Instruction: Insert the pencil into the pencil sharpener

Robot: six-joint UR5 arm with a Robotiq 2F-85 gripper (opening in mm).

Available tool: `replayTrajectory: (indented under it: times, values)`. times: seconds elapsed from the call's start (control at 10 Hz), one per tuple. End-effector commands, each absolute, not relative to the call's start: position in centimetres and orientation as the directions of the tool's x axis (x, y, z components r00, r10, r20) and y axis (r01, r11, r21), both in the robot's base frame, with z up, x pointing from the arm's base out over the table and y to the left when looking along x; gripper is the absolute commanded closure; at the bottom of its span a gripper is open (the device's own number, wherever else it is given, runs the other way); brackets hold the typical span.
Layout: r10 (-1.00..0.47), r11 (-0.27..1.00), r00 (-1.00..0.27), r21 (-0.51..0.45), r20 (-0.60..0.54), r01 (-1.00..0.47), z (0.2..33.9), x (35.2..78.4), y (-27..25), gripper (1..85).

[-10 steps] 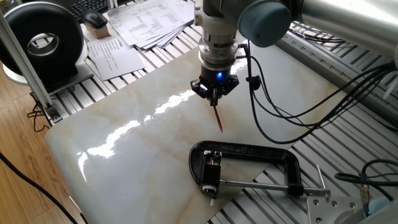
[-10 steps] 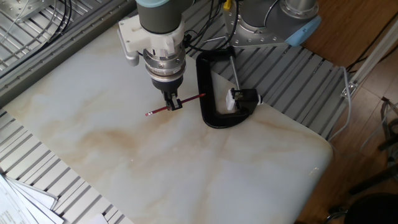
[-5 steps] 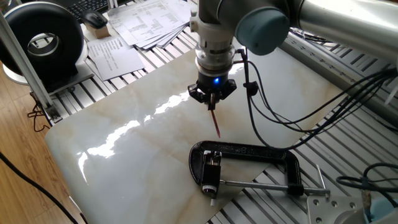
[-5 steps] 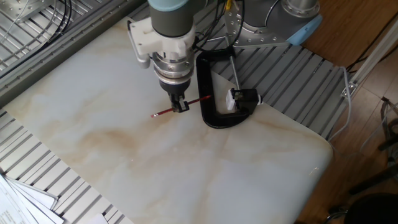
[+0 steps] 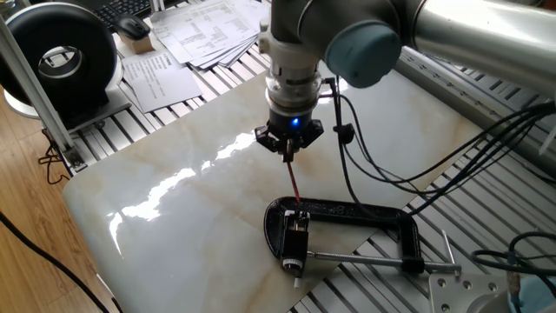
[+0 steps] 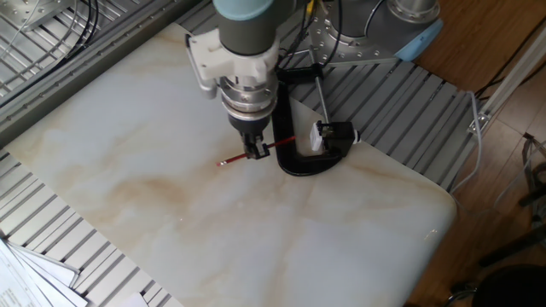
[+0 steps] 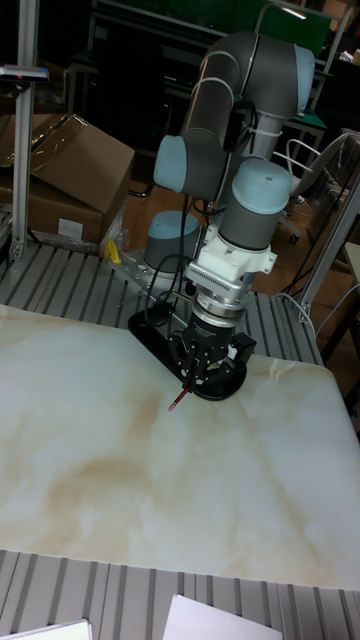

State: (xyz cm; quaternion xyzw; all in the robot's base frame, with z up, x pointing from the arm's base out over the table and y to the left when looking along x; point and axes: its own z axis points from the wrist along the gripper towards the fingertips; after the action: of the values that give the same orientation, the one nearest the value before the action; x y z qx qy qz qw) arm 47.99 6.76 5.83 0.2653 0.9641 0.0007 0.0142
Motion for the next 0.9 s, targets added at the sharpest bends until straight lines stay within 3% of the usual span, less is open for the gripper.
replayTrajectory:
  times: [0.0, 0.8]
  values:
    - [0.517, 0.856, -0.855, 0.028, -0.022, 0.517, 5.85, 47.57, 8.27, 84.3]
    - [0.515, 0.857, -0.857, 0.046, -0.026, 0.514, 5.99, 46.76, 8.38, 84.3]
